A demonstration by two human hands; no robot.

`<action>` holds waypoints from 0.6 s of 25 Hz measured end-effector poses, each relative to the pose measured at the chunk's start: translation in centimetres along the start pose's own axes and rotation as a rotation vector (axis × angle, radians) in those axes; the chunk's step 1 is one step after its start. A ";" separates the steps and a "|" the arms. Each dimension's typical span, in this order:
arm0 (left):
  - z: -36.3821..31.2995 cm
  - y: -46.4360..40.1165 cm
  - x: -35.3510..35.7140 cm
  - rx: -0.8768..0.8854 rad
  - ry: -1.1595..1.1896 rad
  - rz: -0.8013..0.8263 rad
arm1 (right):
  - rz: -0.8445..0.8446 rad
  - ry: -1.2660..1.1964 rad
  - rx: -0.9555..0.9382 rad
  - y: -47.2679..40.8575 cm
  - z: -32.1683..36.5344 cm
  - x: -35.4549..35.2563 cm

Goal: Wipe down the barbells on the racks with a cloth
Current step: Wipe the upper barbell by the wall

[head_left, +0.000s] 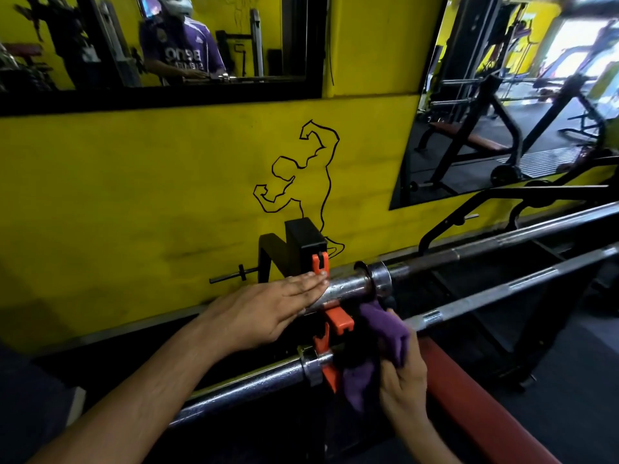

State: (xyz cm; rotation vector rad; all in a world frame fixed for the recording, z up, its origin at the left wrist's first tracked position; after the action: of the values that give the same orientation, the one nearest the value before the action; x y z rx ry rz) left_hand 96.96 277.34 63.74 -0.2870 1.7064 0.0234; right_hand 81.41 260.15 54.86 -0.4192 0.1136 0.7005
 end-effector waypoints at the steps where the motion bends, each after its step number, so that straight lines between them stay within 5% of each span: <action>1: 0.0 0.0 0.0 -0.002 0.005 -0.002 | -0.131 -0.128 0.168 0.0 -1.7 -1.0; 4: 0.1 0.0 0.1 -0.031 0.024 0.016 | -0.143 -0.600 0.713 -1.7 -4.3 1.8; 8: 0.0 0.0 -0.1 -0.033 0.014 0.012 | 0.023 -0.795 0.769 -8.0 -1.1 5.5; 15: -0.3 0.1 -0.2 -0.041 0.044 0.050 | 0.119 -0.645 0.768 -8.1 -4.0 5.0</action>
State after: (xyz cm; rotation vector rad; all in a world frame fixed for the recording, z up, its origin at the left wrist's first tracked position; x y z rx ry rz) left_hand 96.63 277.37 63.99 -0.2771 1.7583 0.0895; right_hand 90.60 255.89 52.72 0.5579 -0.2040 0.8202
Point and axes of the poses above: each hand's wrist, its own y-axis away from the middle knuckle, its own x-axis out of the palm, z = x × y, the point moved 8 cm from there along -y, towards the middle knuckle, and after that the axes turned 4 degrees about y, right-handed, at the moved point
